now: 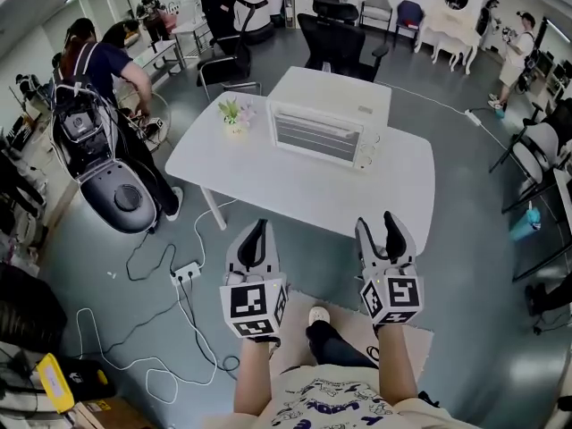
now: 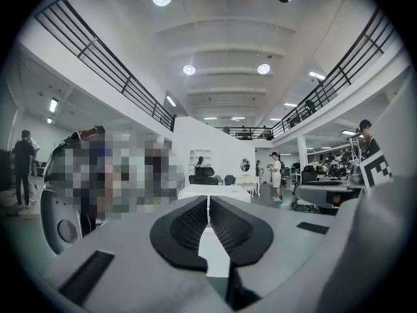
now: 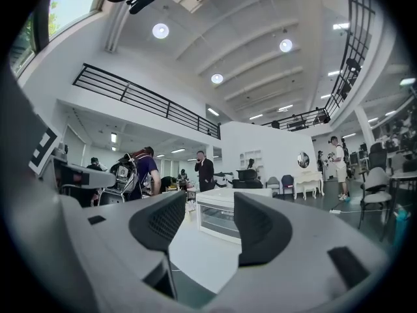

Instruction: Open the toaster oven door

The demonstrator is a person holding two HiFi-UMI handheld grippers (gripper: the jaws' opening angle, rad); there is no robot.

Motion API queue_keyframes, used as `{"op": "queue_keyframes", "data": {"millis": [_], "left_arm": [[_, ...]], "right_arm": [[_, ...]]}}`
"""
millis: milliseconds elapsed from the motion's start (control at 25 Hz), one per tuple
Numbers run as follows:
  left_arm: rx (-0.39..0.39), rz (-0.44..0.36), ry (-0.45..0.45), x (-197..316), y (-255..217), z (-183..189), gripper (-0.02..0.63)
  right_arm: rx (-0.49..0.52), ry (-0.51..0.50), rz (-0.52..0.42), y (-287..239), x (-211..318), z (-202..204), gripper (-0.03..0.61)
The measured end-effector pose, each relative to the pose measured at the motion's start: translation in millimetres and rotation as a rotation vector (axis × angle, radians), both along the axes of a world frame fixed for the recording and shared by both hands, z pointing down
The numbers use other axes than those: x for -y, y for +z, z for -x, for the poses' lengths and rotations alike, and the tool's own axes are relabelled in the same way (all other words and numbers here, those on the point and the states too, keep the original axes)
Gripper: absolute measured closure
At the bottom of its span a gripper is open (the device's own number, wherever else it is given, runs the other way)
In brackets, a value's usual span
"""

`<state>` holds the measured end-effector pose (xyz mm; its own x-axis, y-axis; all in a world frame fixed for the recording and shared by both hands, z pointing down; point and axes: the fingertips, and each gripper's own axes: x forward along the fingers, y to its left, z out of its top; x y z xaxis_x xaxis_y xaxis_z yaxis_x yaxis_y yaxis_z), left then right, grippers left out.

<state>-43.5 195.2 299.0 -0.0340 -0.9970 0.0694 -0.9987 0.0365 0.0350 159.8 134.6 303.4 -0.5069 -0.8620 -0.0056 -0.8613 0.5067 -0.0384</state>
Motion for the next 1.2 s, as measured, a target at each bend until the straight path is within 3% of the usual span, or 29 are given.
{"op": "queue_keyframes", "data": {"millis": [440,840,1200], "left_arm": [[0.008,0.009,-0.026,129.5,-1.4,-1.8,0.601],[0.007,0.056,-0.027,202.6,15.7,9.4,0.601],[-0.015,0.09,0.01,261.9,36.7,44.1,0.601]], "right_arm": [[0.016,-0.024,0.0,-3.3,138.0,-1.1,0.348],[0.029,-0.016,0.054,16.9,213.2,8.5,0.348],[0.022,0.015,0.101,35.7,266.6,40.7,0.348]]}}
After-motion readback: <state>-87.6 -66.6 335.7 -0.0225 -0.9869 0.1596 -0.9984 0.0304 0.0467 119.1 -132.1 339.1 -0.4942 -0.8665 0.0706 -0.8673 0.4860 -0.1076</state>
